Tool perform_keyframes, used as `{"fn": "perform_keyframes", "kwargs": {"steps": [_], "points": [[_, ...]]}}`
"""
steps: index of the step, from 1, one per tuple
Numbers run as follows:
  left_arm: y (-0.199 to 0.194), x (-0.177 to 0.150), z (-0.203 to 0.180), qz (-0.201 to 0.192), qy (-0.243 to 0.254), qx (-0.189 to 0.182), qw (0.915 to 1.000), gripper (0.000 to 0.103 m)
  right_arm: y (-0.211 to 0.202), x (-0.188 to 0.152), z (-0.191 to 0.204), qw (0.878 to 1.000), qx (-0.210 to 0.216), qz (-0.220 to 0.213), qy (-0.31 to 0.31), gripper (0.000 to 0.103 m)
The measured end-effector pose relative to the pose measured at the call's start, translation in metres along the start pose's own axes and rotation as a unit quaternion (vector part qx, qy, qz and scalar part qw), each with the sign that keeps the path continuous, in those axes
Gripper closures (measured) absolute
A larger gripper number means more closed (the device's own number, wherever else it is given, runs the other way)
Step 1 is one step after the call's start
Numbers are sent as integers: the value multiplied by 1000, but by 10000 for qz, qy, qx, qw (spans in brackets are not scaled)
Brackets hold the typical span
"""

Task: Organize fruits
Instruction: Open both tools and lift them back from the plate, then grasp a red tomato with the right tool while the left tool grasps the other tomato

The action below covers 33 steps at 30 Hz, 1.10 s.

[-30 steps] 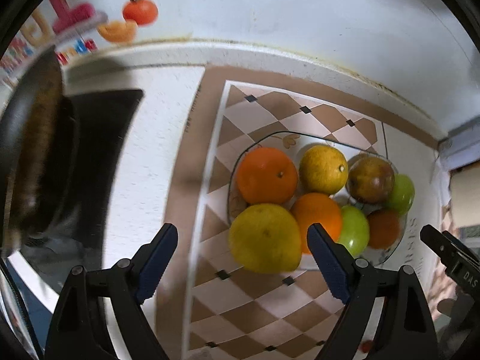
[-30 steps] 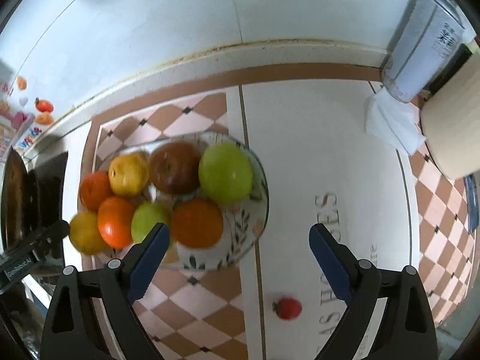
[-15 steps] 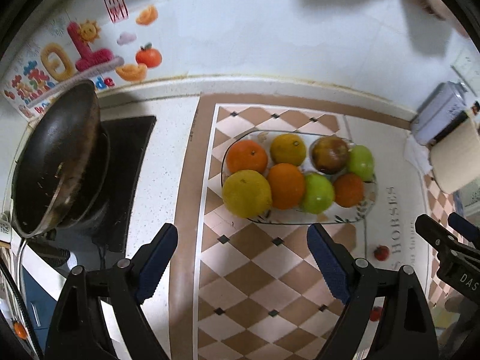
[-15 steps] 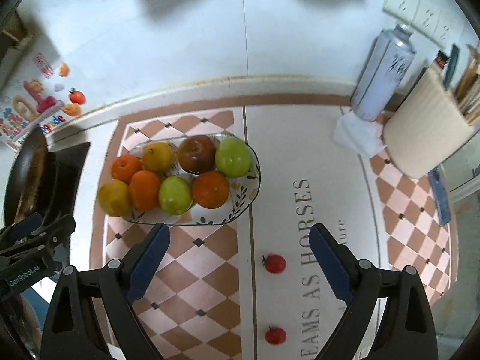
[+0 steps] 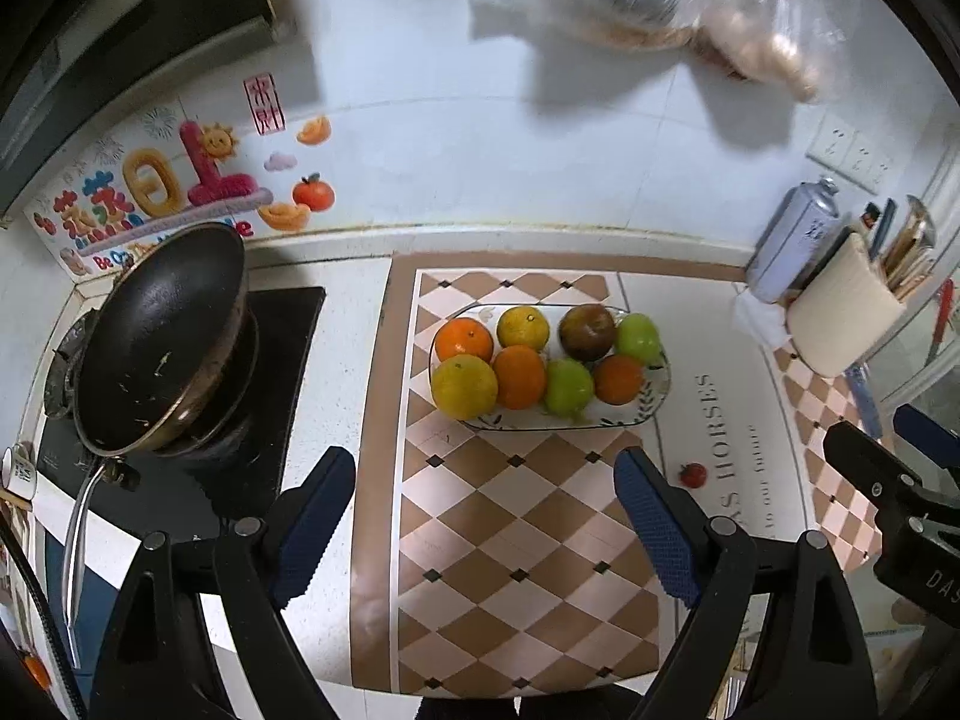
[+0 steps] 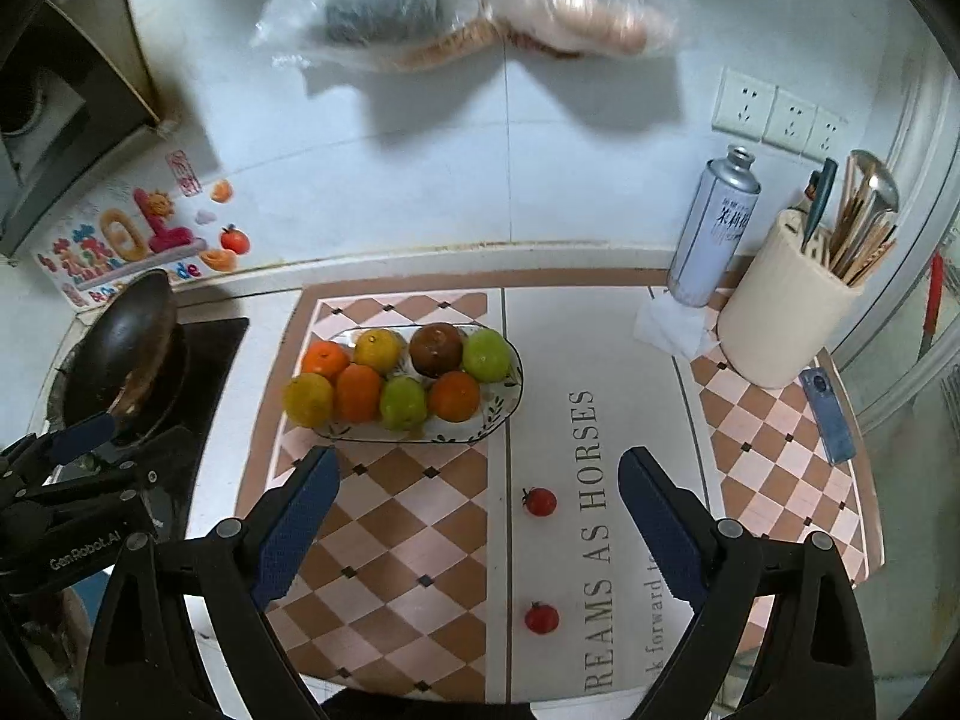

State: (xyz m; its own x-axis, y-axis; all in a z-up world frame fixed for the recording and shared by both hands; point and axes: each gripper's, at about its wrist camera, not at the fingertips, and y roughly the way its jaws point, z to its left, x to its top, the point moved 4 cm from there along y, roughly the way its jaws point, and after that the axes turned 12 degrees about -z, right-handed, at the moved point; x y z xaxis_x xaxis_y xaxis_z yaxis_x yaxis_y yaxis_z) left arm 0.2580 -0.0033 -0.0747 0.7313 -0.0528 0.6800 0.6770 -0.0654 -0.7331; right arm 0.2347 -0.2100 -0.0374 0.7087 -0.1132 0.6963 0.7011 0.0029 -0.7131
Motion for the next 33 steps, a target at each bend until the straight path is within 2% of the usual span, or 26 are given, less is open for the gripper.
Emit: {"fn": "perform_keyframes", "kwargs": {"steps": [8, 9, 15, 22, 31, 33], "points": [[-40, -2, 0, -283, 8, -14, 9996, 15, -47, 0, 5, 9995, 46, -304, -25, 5], [-43, -3, -1, -304, 4, -27, 9995, 15, -50, 0, 5, 9995, 58, -321, -25, 3], [-59, -7, -3, -408, -39, -49, 9991, 15, -62, -1, 8, 9993, 101, -373, -28, 2], [-65, -8, -12, -447, 19, -116, 9989, 15, -61, -3, 6, 9993, 166, -330, 23, 2], [-52, -6, -22, -360, 51, -139, 9992, 14, -39, -6, -12, 9988, 305, -116, 371, 2], [-42, -6, -25, -298, 107, -82, 9995, 2, -25, -11, -22, 9983, 320, 46, 490, 2]]}}
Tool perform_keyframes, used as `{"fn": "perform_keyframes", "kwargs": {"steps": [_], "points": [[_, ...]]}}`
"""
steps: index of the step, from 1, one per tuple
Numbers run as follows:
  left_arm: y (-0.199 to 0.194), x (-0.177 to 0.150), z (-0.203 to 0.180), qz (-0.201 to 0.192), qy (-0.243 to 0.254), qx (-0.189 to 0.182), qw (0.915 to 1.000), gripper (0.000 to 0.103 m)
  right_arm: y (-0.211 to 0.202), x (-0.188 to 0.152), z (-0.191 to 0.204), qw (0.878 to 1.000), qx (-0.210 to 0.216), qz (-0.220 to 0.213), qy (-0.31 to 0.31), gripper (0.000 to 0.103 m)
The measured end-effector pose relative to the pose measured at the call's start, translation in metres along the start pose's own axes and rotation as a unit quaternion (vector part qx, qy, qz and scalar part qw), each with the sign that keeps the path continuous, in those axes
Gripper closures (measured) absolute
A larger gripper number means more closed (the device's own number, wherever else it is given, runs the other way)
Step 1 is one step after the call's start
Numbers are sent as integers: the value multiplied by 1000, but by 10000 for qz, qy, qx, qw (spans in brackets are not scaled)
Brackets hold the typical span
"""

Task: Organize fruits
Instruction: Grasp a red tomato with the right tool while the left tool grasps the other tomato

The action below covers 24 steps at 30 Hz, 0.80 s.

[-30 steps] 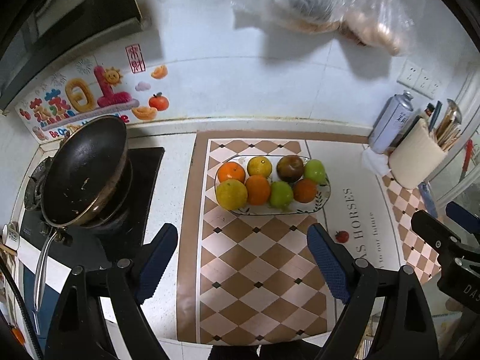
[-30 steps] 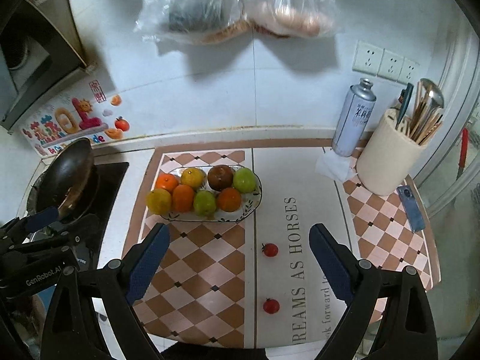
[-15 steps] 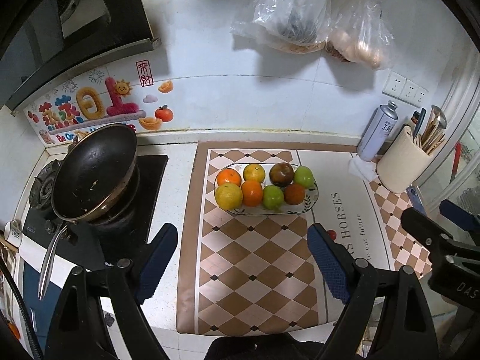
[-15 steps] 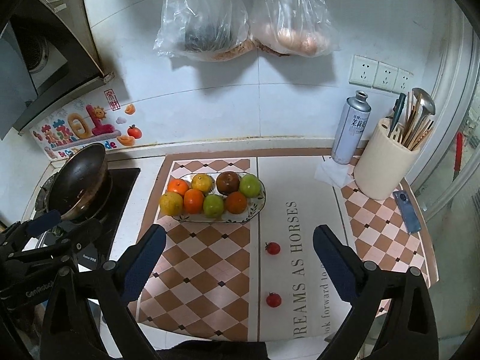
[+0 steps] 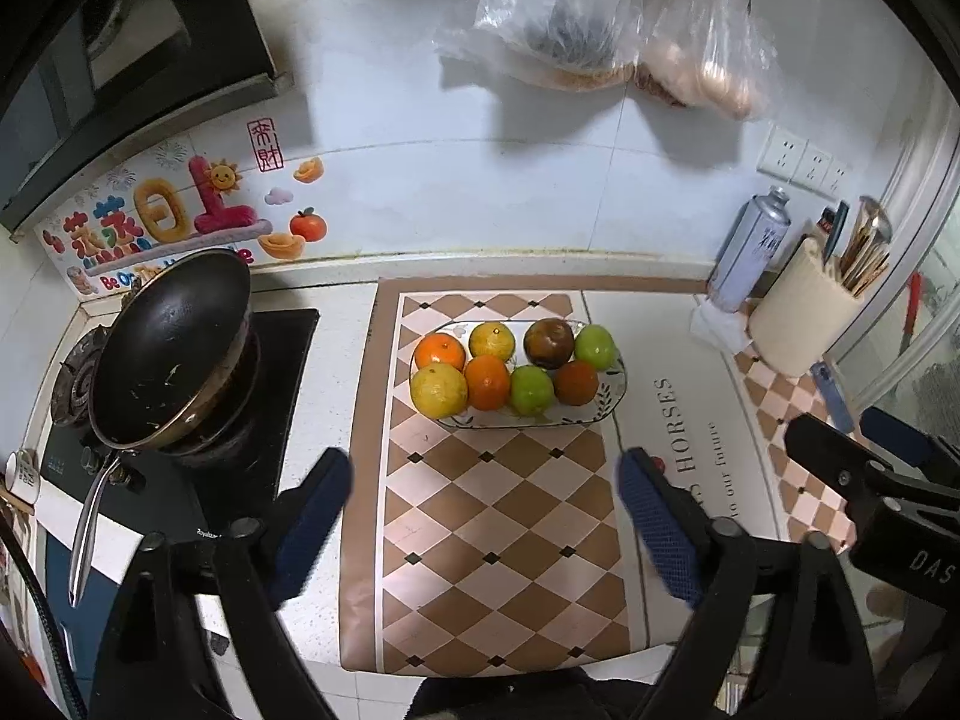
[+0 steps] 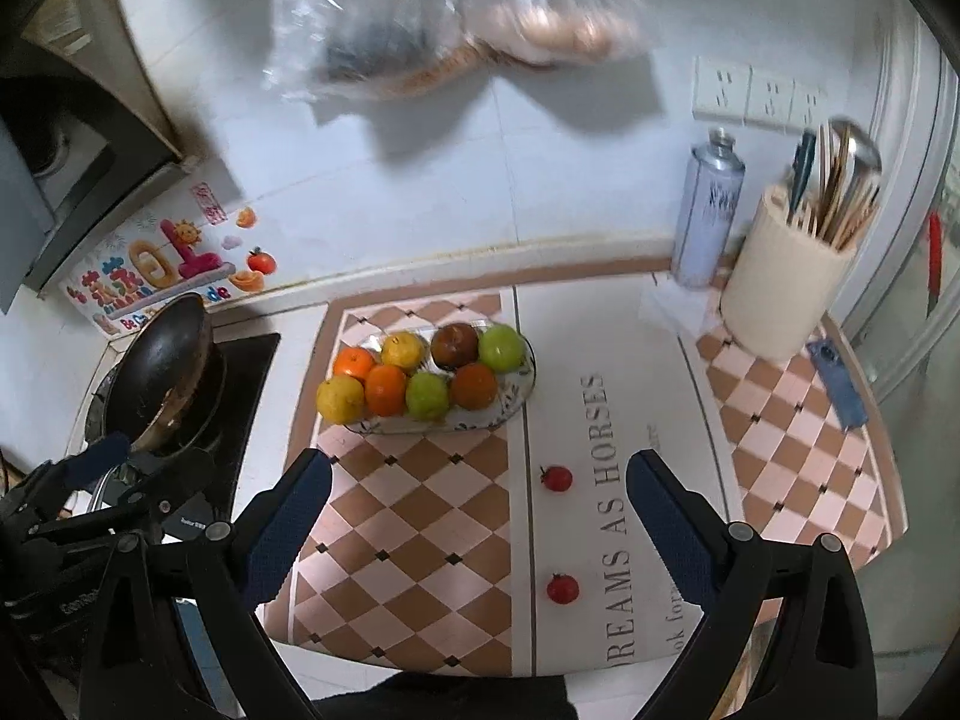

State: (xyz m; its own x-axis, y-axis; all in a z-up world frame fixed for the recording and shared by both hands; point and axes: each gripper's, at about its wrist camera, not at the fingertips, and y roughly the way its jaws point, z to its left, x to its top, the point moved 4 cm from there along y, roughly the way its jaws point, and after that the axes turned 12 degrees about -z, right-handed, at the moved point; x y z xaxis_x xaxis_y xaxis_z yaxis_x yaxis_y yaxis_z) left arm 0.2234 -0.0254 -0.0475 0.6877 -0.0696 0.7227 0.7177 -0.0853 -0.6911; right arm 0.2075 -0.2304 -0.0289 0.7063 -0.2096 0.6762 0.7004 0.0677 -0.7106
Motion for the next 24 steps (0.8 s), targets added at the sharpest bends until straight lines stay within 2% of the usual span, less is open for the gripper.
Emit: {"fn": "perform_keyframes", "kwargs": {"steps": [4, 8, 10, 11, 12, 15, 16, 20, 24], "points": [[29, -5, -11, 137, 326, 246, 9991, 1, 41, -25, -32, 9986, -180, 454, 180, 2], [70, -21, -30, 595, 712, 327, 9952, 1, 102, -81, -67, 9895, -545, 1327, 176, 3], [92, -31, -40, 916, 889, 265, 9915, 1, 127, -111, -81, 9829, -536, 1735, 295, 13], [103, -37, -44, 1051, 968, 262, 9894, 1, 135, -122, -86, 9801, -544, 1878, 353, 23], [115, -44, -51, 1236, 1072, 214, 9863, 1, 147, -138, -91, 9752, -500, 2107, 452, 28], [140, -62, -65, 1647, 1241, 138, 9784, 1, 169, -172, -100, 9647, -325, 2518, 699, 38], [145, -67, -69, 1748, 1270, 98, 9763, 1, 172, -178, -99, 9632, -271, 2574, 725, 40], [165, -83, -83, 2149, 1285, -22, 9681, 1, 186, -203, -97, 9566, -62, 2809, 778, 69], [180, -90, -94, 2377, 1201, -116, 9638, 1, 182, -201, -101, 9633, -25, 2578, 746, 69]]}}
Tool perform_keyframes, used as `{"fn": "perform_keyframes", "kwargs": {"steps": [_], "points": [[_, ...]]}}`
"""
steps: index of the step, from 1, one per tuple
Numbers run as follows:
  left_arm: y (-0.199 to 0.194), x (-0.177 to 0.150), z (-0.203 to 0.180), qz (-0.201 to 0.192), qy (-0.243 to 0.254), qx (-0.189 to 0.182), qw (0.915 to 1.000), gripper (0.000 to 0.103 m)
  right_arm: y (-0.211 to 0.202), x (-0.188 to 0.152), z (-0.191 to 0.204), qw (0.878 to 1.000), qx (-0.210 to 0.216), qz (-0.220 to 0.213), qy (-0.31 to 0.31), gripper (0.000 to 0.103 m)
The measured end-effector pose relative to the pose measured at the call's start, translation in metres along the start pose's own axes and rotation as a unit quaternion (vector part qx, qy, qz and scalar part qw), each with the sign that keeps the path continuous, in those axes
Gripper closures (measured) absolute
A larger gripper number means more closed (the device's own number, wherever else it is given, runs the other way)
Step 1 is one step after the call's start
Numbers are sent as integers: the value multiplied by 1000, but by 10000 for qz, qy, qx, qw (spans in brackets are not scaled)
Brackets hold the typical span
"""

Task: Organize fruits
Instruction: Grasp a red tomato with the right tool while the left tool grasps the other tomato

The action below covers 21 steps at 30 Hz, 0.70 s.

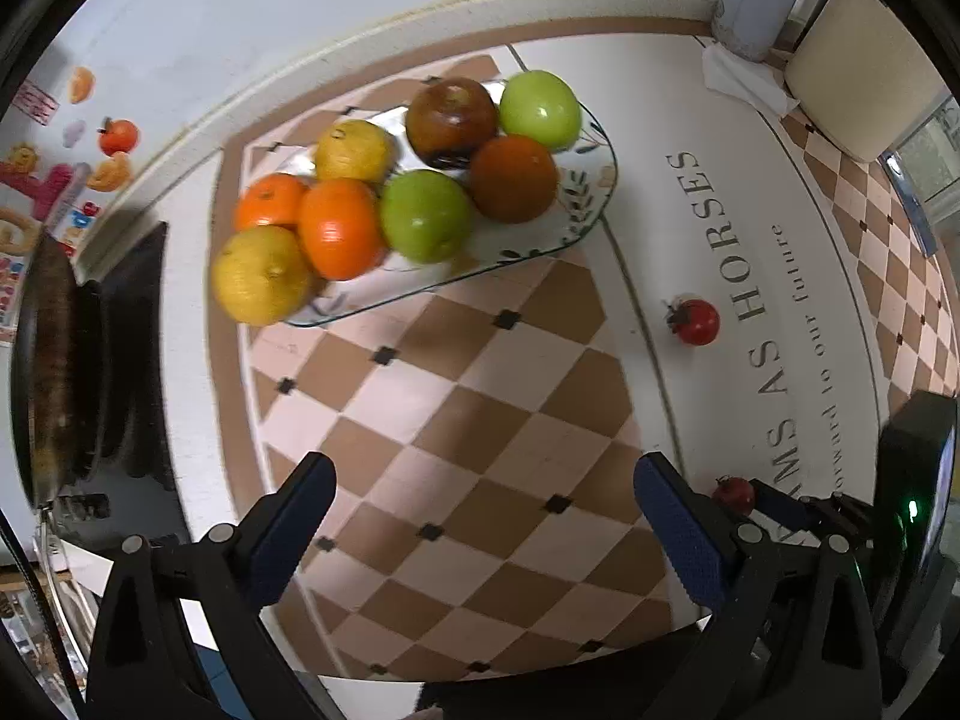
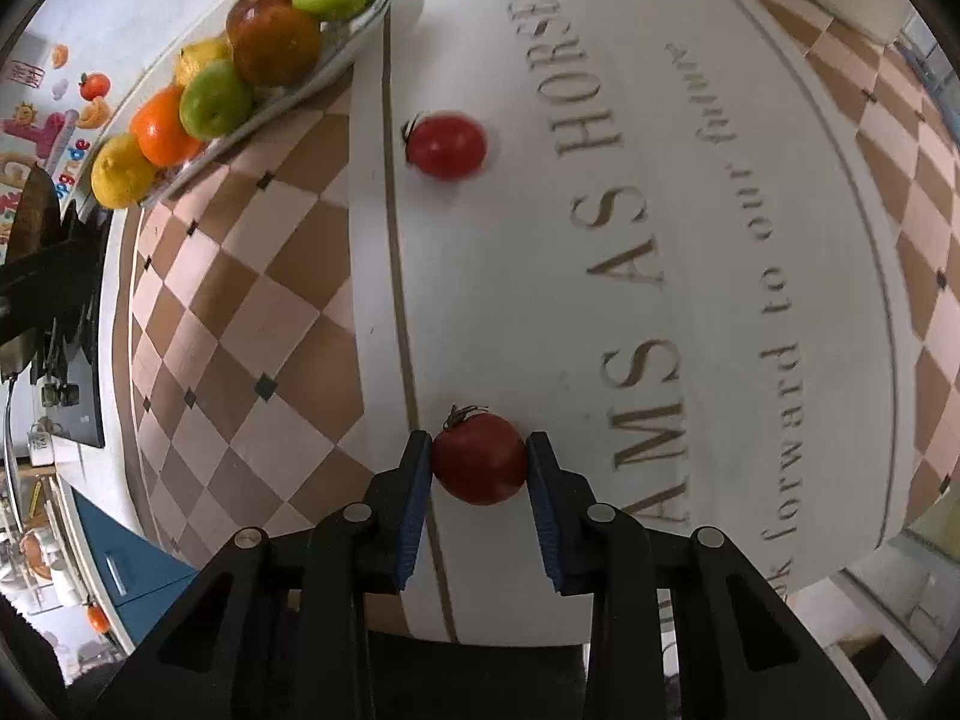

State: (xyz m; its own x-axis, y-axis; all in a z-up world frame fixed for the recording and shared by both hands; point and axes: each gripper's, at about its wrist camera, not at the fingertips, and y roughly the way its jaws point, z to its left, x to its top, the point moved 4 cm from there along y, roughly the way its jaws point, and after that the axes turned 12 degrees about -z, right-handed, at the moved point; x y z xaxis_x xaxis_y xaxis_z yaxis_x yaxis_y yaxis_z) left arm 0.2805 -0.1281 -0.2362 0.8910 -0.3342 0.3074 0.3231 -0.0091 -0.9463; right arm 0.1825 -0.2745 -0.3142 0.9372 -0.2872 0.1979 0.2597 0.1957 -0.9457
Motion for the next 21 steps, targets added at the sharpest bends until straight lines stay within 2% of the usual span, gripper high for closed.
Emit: {"fn": "perform_keyframes", "kwargs": {"steps": [6, 13, 15, 17, 18, 20, 21], "points": [[33, 23, -35, 291, -168, -550, 9979, 1, -27, 27, -26, 9988, -59, -426, 234, 69], [76, 42, -90, 438, 126, -728, 9963, 4, -30, 58, -66, 9972, -220, -582, 406, 69], [84, 45, -102, 435, 224, -765, 9959, 13, -30, 60, -74, 9967, -244, -606, 473, 69], [90, 47, -112, 429, 305, -815, 9953, 29, -30, 62, -82, 9963, -255, -610, 549, 69], [93, 48, -116, 421, 333, -827, 9951, 32, -30, 63, -86, 9960, -261, -614, 592, 69], [96, 49, -126, 358, 469, -840, 9947, 50, -30, 65, -92, 9957, -271, -613, 644, 69], [97, 48, -128, 341, 529, -822, 9946, 55, -31, 66, -95, 9954, -262, -614, 681, 69]]}}
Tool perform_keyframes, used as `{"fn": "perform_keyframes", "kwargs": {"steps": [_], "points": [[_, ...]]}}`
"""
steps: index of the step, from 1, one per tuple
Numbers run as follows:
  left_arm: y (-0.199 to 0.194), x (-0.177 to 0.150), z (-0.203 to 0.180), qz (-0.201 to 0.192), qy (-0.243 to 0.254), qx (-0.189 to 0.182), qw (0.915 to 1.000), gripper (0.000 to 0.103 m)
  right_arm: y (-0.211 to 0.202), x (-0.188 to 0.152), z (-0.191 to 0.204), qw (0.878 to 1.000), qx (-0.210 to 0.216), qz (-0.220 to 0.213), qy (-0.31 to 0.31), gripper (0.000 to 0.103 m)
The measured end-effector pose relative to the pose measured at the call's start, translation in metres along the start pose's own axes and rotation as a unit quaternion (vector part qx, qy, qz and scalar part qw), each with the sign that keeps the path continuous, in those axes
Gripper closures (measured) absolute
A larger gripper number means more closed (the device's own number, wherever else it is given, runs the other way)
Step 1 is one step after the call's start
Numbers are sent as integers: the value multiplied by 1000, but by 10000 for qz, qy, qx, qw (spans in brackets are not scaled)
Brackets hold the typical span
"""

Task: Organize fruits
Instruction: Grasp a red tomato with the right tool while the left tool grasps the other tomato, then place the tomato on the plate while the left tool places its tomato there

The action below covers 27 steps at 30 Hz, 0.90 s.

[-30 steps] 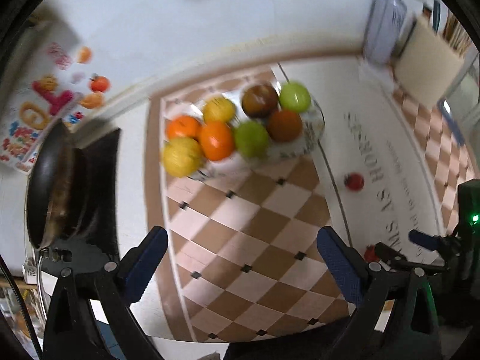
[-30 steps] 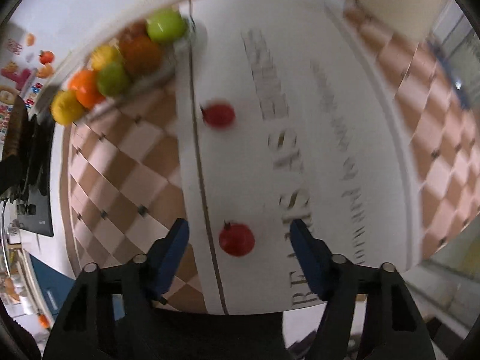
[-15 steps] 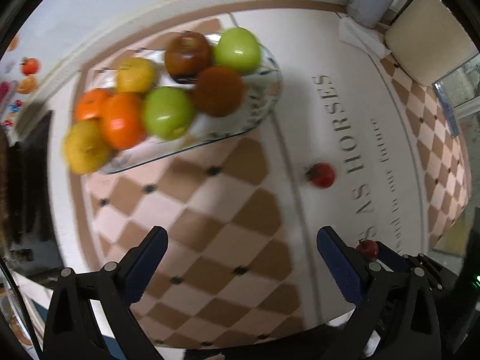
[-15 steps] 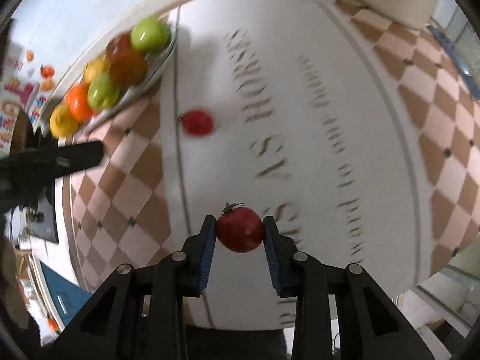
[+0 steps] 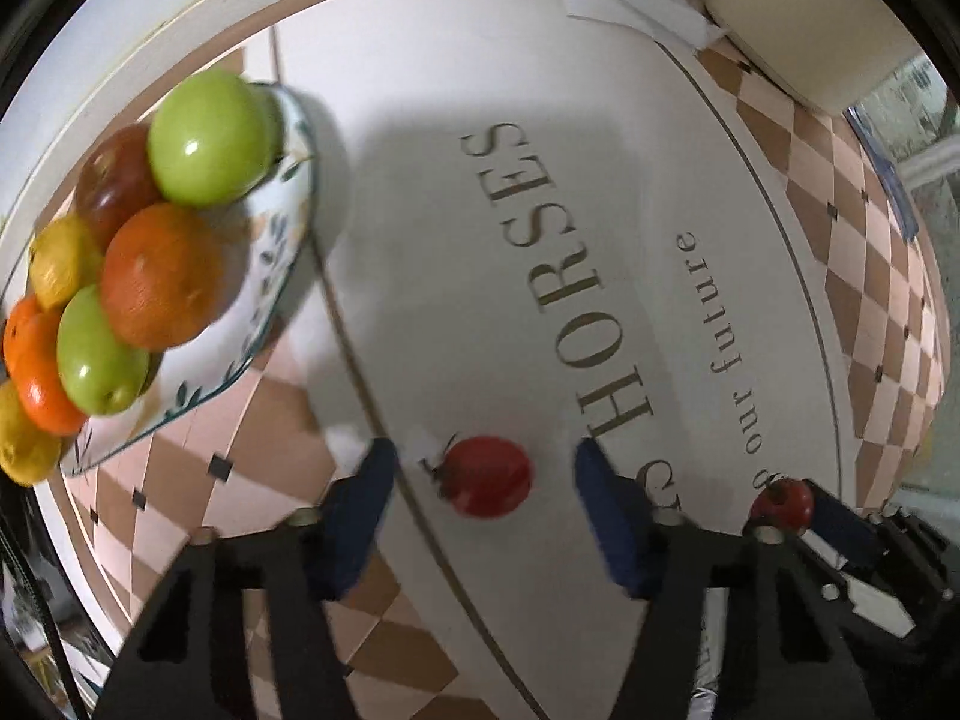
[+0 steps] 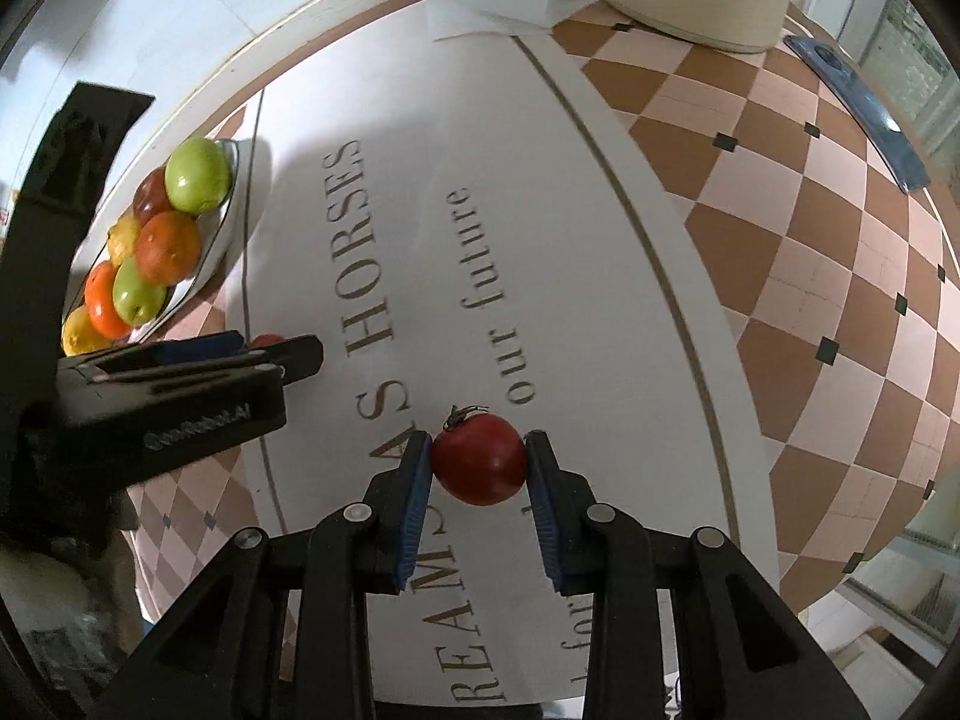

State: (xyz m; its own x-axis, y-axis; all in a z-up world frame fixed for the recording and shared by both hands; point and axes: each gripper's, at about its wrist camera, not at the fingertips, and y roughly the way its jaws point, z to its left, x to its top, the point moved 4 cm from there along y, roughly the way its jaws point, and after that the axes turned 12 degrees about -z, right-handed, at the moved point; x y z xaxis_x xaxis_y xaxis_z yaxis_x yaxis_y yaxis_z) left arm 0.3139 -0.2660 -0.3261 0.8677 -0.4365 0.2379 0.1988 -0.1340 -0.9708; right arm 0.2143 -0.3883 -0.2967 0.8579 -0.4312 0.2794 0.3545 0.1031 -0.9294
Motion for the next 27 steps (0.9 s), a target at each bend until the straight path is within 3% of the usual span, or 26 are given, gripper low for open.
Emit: {"fn": "perform_keyframes", "kwargs": {"steps": [2, 4, 10, 16, 21, 27], "points": [[4, 0, -4, -8, 100, 33, 9999, 66, 0, 3, -3, 10000, -6, -13, 8, 69], [6, 0, -4, -68, 95, 69, 9999, 71, -1, 5, -3, 10000, -5, -40, -1, 69], [1, 3, 6, -248, -165, -82, 9995, 73, -4, 17, 2, 9999, 34, -133, -84, 69], [-34, 9, 37, -551, -616, -239, 9963, 73, -10, 30, 22, 9990, 288, -280, -183, 69], [-76, 6, 98, -901, -1281, -206, 9874, 73, 0, 48, 60, 9958, 763, -389, -315, 69], [-91, -5, 174, -981, -2326, -56, 9676, 73, 24, 69, 124, 9877, 1354, -447, -636, 69]]}}
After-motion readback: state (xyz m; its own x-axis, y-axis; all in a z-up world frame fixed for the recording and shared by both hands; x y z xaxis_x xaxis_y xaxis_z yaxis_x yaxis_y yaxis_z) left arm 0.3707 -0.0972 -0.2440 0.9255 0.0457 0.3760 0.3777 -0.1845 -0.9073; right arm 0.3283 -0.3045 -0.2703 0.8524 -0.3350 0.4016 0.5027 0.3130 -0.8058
